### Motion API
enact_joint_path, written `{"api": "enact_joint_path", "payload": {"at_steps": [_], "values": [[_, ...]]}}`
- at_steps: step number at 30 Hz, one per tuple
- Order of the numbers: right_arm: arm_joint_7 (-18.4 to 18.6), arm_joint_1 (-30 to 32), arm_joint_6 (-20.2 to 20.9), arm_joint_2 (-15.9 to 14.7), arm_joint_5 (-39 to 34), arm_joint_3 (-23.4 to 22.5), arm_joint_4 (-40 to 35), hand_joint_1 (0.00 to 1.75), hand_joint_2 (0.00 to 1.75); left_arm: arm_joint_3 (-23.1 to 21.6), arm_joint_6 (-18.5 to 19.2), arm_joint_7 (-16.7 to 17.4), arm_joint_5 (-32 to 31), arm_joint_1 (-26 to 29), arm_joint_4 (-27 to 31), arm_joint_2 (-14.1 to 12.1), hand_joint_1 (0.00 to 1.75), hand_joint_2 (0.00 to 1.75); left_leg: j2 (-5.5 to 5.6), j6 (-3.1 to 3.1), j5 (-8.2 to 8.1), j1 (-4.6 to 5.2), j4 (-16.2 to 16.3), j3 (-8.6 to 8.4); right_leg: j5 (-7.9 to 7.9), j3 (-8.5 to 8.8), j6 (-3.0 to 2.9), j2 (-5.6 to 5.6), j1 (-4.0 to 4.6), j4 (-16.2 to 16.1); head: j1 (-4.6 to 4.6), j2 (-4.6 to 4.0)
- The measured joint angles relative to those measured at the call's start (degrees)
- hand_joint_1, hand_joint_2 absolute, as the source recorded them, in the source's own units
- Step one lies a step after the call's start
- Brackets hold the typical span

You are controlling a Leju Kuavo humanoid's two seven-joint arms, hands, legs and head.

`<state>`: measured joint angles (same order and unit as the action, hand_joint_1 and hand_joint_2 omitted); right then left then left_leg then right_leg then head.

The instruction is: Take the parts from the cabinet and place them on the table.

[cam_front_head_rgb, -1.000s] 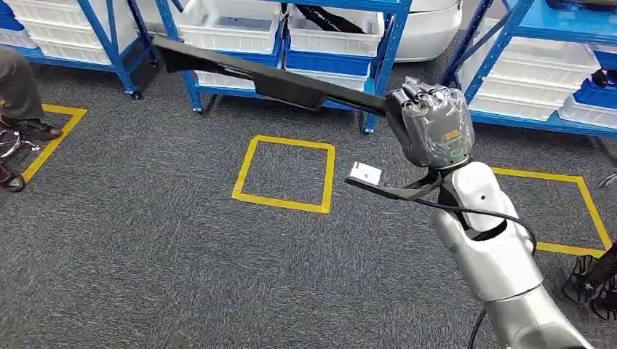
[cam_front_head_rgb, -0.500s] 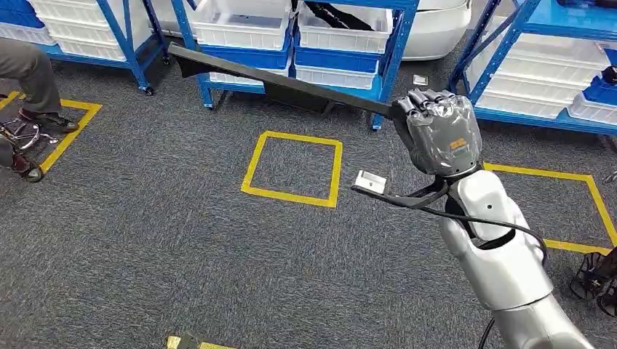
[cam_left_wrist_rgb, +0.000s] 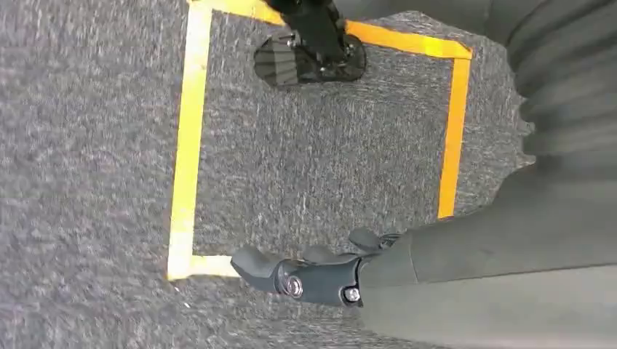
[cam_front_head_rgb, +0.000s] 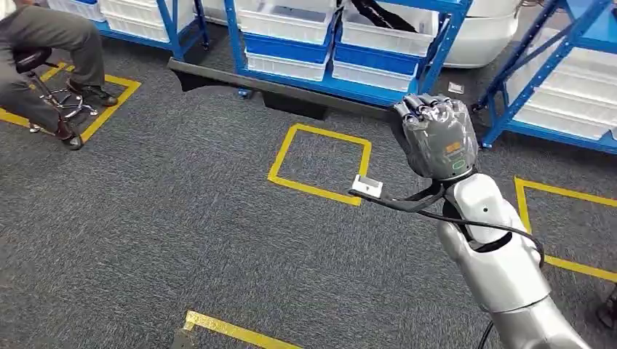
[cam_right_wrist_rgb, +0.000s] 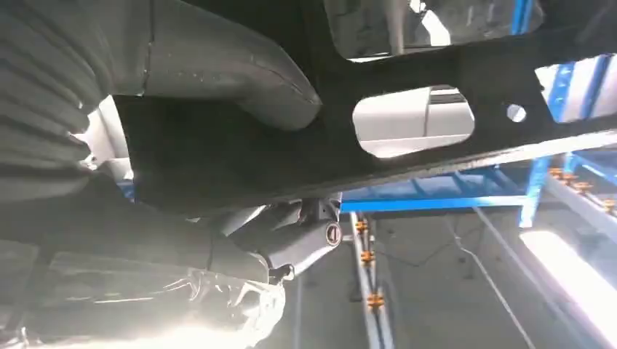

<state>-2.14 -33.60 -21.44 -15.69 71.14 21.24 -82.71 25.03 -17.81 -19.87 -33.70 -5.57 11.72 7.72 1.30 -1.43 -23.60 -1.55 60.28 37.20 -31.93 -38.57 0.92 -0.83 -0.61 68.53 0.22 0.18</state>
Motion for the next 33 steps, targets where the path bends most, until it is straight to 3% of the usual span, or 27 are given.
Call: {"api": "enact_joint_path", "payload": {"at_steps": [2,3,4,5,6,7,8,11,12,13,14,15,16,17,18,19,21,22,23,24,26,27,28,29,30,32,33], "values": [[0.0,0.1,0.2,0.0,0.1,0.1,0.0,1.75,1.75,0.0,0.0,0.0,0.0,0.0,0.0,0.0,0.0,1.75,1.16,-0.31,0.42,0.25,0.0,0.61,-2.85,-3.69,0.06,0.53,0.19,8.3,-0.09,0.0],[0.0,0.1,0.4,0.0,0.1,0.1,0.1,1.75,1.75,0.0,0.0,0.0,0.0,0.0,0.0,0.0,0.0,1.75,1.8,-0.32,0.66,0.36,-0.1,0.75,-2.7,-3.58,0.29,0.66,0.26,8.5,-0.18,0.0],[0.0,0.0,0.4,0.0,0.2,0.1,0.2,1.75,1.75,0.0,0.0,0.0,0.1,0.0,0.0,0.0,0.0,1.75,2.54,-0.32,0.9,0.49,-0.1,0.9,-1.57,-1.83,0.37,0.78,0.45,5.9,0.09,0.0],[0.0,-0.2,0.4,0.0,0.2,0.1,0.2,1.75,1.75,0.0,0.0,0.0,0.1,0.0,0.0,0.0,0.0,1.75,3.29,-0.18,1.13,0.71,-0.1,0.97,0.24,0.96,0.24,1.04,0.64,0.8,0.04,0.0],[0.0,-0.4,0.4,0.0,0.2,0.2,0.2,1.75,1.75,0.0,0.0,0.0,0.1,0.0,0.0,0.1,0.0,1.75,3.89,-0.12,1.36,0.97,-0.2,1.05,1.8,3.74,-0.35,2.05,1.15,-4.5,0.2,0.0],[0.0,-0.9,0.4,0.0,0.2,0.1,0.2,1.75,1.75,0.0,0.0,0.0,0.1,0.0,0.0,0.4,0.0,1.75,4.33,-0.16,1.69,0.58,-0.2,1.22,2.95,6.77,-1.86,4.52,1.41,-9.8,0.11,0.0],[0.0,-1.0,0.4,0.1,0.2,0.1,0.2,1.75,1.75,0.0,-0.1,0.0,0.1,-0.1,0.0,0.5,0.0,1.75,4.99,0.38,1.96,1.08,-0.2,1.51,3.28,6.61,-2.26,5.07,1.61,-10.2,-0.23,0.0],[0.0,-1.9,0.5,0.2,0.3,0.2,0.3,1.75,1.75,0.0,-0.1,0.1,0.1,0.1,0.0,0.7,0.0,1.75,6.87,1.61,2.82,0.55,-1.0,1.7,3.78,6.52,-2.9,3.42,2.04,-10.6,0.24,0.0],[0.0,-1.9,0.5,0.4,0.3,0.2,0.3,1.75,1.75,0.0,-0.1,0.2,0.1,0.2,0.0,0.6,0.0,1.75,7.21,2.03,3.18,1.06,-1.4,1.75,4.84,7.58,-2.87,2.52,0.91,-12.0,0.19,0.0],[0.1,-1.9,0.7,0.7,0.4,0.3,0.4,1.75,1.75,0.0,-0.1,0.2,0.1,0.3,0.0,0.5,0.0,1.75,3.84,1.91,2.09,1.09,-0.2,2.31,5.7,7.98,-2.51,1.69,-0.3,-12.9,-0.11,0.0],[0.1,-1.9,0.7,0.7,0.5,0.3,0.4,1.75,1.75,0.0,0.0,0.3,0.0,0.3,0.0,0.5,0.0,1.75,1.32,2.01,-0.31,1.02,2.5,3.4,6.08,7.99,-3.37,1.15,-0.31,-13.2,-0.29,0.0],[0.1,-1.9,0.9,0.7,0.5,0.3,0.5,1.75,1.75,0.0,0.2,0.3,0.0,0.2,0.0,0.4,0.0,1.75,-0.03,2.37,-2.77,0.82,6.8,5.13,6.16,7.94,-3.37,0.36,-0.19,-13.2,-0.2,0.0],[0.1,-1.8,1.1,0.7,0.6,0.4,0.6,1.75,1.75,0.0,0.2,0.3,0.0,0.2,0.0,0.3,0.0,1.75,-0.62,2.75,-4.8,0.55,11.2,6.98,6.16,7.93,-3.37,-0.39,-0.06,-13.2,-0.27,0.0],[0.1,-1.8,1.1,0.8,0.7,0.5,0.7,1.75,1.75,0.0,0.2,0.4,0.0,0.2,0.0,0.3,0.0,1.75,-0.8,3.18,-6.11,0.34,14.9,8.53,6.16,7.8,-3.36,-1.1,-0.03,-13.2,-0.2,0.0],[0.1,-1.7,1.2,0.8,0.8,0.7,0.9,1.75,1.75,0.0,0.2,0.4,0.0,0.3,0.0,0.2,0.0,1.75,-1.0,3.63,-6.09,0.01,16.1,8.88,6.17,7.72,-3.32,-1.86,-0.07,-13.2,-0.24,0.0],[0.1,-1.5,1.2,1.0,0.9,0.9,1.1,1.75,1.75,0.0,0.2,0.4,0.0,0.3,0.0,0.1,0.0,1.75,-1.26,4.17,-4.84,-0.41,14.0,7.56,6.15,7.69,-3.29,-2.55,-0.17,-13.1,-0.22,0.0],[0.2,-1.6,1.2,1.2,1.1,1.2,1.4,1.75,1.75,0.0,0.2,0.4,0.0,0.3,0.0,-0.2,0.0,1.75,-2.62,5.08,-1.12,-1.11,5.0,2.17,5.65,7.55,-2.51,-3.64,-0.59,-12.3,-0.22,0.0],[0.2,-1.7,1.2,1.2,1.1,1.2,1.5,1.75,1.75,0.0,0.2,0.4,0.0,0.3,0.0,-0.2,0.0,1.75,-5.09,5.65,-0.08,-1.4,0.6,-0.65,5.12,7.38,-1.74,-4.09,-0.38,-11.4,-0.29,0.0],[0.2,-1.9,1.2,1.2,1.1,1.1,1.5,1.75,1.75,0.0,0.2,0.4,0.0,0.3,0.0,0.4,0.0,1.75,-5.82,5.02,-0.36,-1.23,0.7,-0.28,4.38,6.43,-0.93,-4.53,0.8,-10.4,-0.57,0.0],[0.3,-2.0,1.2,1.0,1.0,1.0,1.6,1.75,1.75,0.0,0.1,0.4,0.1,0.2,0.1,0.1,0.0,1.75,-4.63,3.83,-0.29,-0.91,1.1,0.24,4.33,6.81,-0.63,-4.87,0.58,-10.1,0.22,0.0],[0.3,-2.6,1.4,1.1,0.9,1.1,1.7,1.75,1.75,0.0,0.1,0.4,0.1,0.2,0.0,0.0,0.0,1.75,-3.56,2.74,0.04,-0.28,1.1,0.78,4.64,6.59,0.18,-5.87,1.13,-10.4,0.15,0.0],[0.3,-2.8,1.8,1.1,0.8,1.1,1.7,1.75,1.75,0.0,0.1,0.5,0.1,0.2,0.0,0.1,0.0,1.75,-2.77,2.01,0.36,-0.13,0.6,0.77,4.44,6.64,0.62,-6.62,0.96,-10.4,0.2,0.0],[0.3,-3.0,2.1,0.9,0.8,0.9,1.9,1.75,1.75,0.1,0.0,0.5,0.1,0.3,0.0,0.1,0.0,1.75,-2.25,1.34,0.77,-0.41,0.1,0.64,3.68,5.93,0.92,-4.62,0.35,-9.5,0.28,0.0],[0.3,-3.1,2.4,0.9,0.7,0.9,2.0,1.75,1.75,0.1,0.0,0.5,0.1,0.3,0.1,0.0,0.0,1.75,-1.74,0.71,1.18,-0.43,-0.2,0.8,1.85,4.63,0.64,-1.78,0.03,-6.8,0.3,0.0],[0.3,-3.3,2.5,0.6,0.7,0.8,2.1,1.75,1.75,0.1,0.0,0.5,0.1,0.2,0.1,0.0,0.0,1.75,-1.36,0.41,1.4,-0.43,-0.3,1.03,0.14,2.91,0.44,-0.52,-0.13,-3.3,0.46,0.0],[0.1,-3.3,2.9,0.3,0.5,0.6,2.4,1.75,1.75,0.1,0.0,0.5,0.0,0.2,0.0,0.1,0.0,1.75,0.28,0.19,1.69,-0.41,-0.3,1.56,-3.37,-1.59,0.55,0.48,-0.23,6.1,0.57,0.0],[0.1,-3.3,3.0,0.3,0.5,0.7,2.6,1.75,1.75,0.1,0.0,0.5,0.0,0.3,0.0,0.2,0.0,1.75,0.99,0.2,1.87,-0.32,-0.3,1.74,-3.54,-2.36,0.85,0.63,-0.18,7.8,0.5,0.0]]}}
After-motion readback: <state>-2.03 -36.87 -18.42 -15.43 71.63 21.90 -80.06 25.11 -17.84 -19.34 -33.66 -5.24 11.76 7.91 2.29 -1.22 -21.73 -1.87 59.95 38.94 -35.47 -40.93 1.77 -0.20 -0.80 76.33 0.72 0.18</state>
